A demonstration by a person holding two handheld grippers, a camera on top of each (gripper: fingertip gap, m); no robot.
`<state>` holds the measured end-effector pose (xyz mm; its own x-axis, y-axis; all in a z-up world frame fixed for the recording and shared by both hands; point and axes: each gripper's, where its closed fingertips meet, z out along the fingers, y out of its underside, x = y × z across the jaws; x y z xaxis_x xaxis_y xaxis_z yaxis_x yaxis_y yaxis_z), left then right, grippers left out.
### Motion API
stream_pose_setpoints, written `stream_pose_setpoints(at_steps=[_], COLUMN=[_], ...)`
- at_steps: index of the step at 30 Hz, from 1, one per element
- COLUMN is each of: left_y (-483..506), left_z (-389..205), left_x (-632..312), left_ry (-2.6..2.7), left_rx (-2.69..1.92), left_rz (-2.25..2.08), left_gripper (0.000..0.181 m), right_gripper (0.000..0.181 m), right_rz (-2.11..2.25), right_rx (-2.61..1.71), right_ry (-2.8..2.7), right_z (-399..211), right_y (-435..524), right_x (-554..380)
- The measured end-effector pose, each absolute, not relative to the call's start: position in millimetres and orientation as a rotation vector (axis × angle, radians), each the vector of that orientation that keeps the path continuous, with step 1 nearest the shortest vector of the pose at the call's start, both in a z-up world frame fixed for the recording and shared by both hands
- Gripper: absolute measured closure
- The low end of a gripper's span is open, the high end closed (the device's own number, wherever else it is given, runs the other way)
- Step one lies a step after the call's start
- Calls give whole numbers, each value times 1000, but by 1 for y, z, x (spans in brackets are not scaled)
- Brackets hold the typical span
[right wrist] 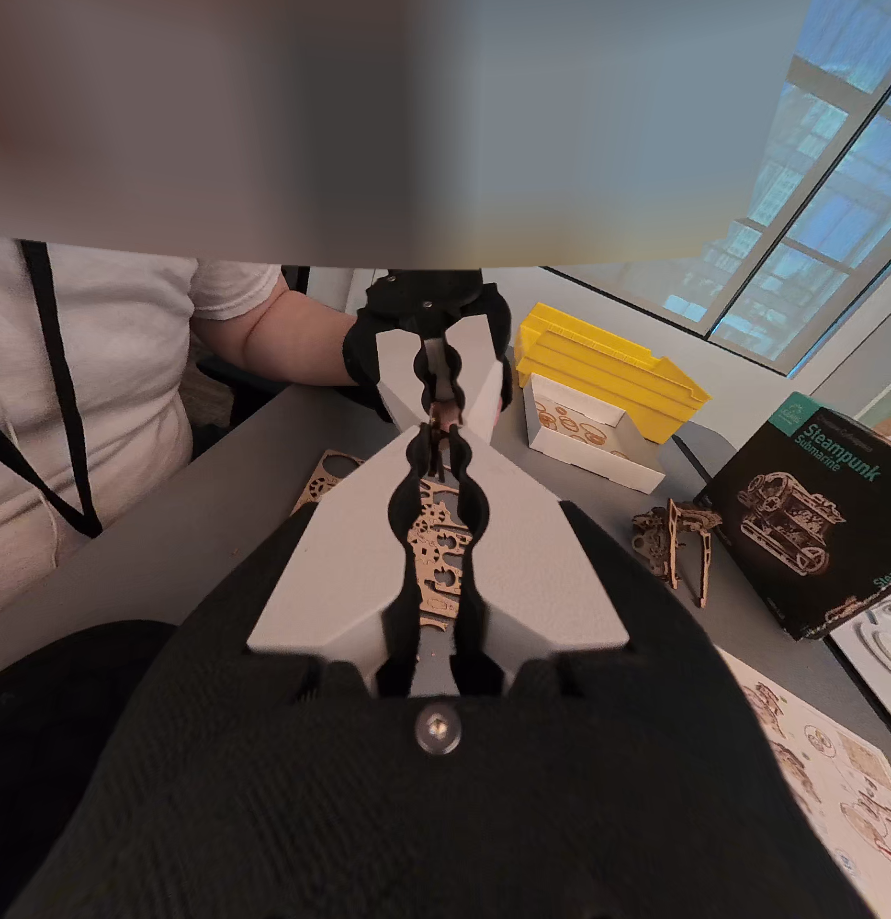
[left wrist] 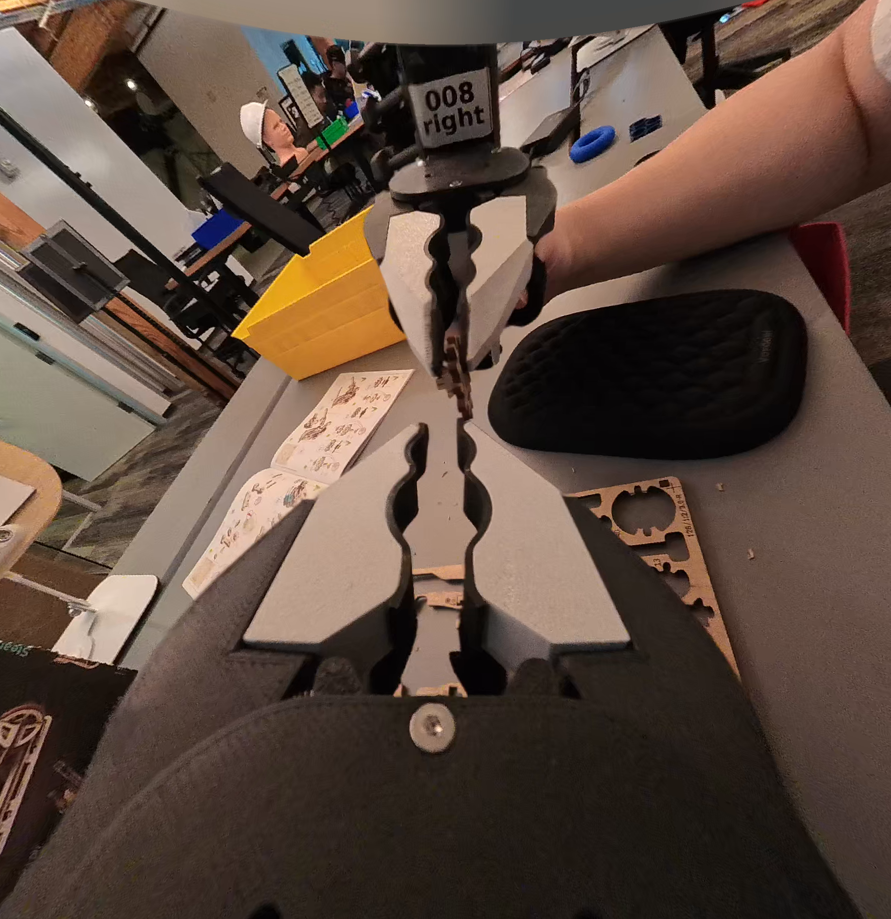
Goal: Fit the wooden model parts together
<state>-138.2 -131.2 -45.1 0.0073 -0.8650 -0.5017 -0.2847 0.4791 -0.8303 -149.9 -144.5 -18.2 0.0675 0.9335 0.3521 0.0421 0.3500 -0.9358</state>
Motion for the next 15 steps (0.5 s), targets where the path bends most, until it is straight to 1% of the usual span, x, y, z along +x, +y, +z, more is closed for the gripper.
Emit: stream_pose_setpoints(at_steps=[2,4,7,10,12,15], left_y=[-130,-130,-123,-135,-144,-146], left_z=[-48,-50,-56,-54,-45,-37], left_x=[-139,-140,-144,-142,-139,-137], left_ry=[1563,1575,1600,1612,1580,1533], left_rx=[-1050,-1052,-1100,-1099,-1075,-1033], left_rz=[-592,-595,-577,-713,-809,-830], left_gripper=[167,169,165,158,161,170], right_gripper=[176,176,176,175,175,176], right_rz=[845,837,835,834,834,881], right_rx=[-990,-988,-974,-963,-962,-953], right_ry=[-1349,-1357,-1339,-1319,-1321,-1322], right_z=[-21,-22,-17,-13,-14,-16], right_y=[-146,-147,-147,-145,-144,-149], right_x=[-152,-152,-150,-146,-147,-152])
